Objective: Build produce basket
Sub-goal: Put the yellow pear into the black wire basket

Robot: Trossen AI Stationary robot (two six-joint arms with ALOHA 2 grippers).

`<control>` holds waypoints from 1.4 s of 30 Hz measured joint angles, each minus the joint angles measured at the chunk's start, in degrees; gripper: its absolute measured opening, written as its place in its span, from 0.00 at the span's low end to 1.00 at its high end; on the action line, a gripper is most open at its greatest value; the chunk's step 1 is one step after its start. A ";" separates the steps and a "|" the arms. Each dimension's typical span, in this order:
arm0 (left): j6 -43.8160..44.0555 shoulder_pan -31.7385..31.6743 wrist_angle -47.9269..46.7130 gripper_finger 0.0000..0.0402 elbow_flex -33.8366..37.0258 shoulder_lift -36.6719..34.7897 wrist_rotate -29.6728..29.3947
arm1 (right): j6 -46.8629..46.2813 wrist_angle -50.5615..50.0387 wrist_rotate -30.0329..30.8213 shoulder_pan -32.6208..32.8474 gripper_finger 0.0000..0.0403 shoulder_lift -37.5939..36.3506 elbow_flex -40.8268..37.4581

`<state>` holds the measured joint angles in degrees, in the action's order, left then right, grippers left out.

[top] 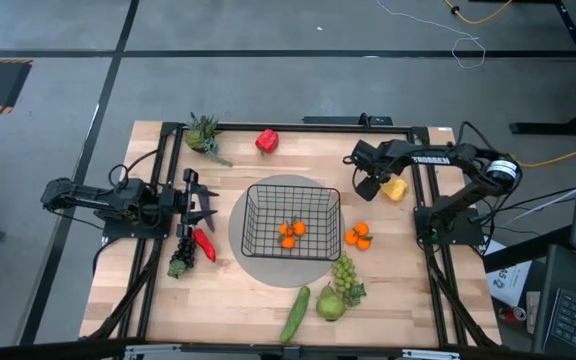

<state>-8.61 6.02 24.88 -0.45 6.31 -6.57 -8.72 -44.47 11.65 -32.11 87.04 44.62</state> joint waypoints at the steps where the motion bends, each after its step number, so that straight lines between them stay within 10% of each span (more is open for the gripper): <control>1: 0.56 0.02 0.00 0.49 0.00 0.00 0.00 | -0.09 0.07 1.04 0.01 0.47 0.37 0.00; 18: 1.01 0.02 0.00 0.49 0.00 0.00 0.00 | 1.61 -1.07 -2.79 -2.24 0.45 5.37 0.30; 31: 1.05 0.00 0.00 0.49 0.00 0.00 0.00 | 1.54 -0.11 -9.23 -2.30 0.03 4.98 0.11; 42: 1.09 0.00 0.00 0.49 0.00 0.00 0.02 | 4.49 -7.03 -7.56 0.37 0.00 3.67 6.22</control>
<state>-7.51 6.02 24.88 -0.45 6.31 -6.55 -4.23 -51.50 4.10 -31.74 90.71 50.84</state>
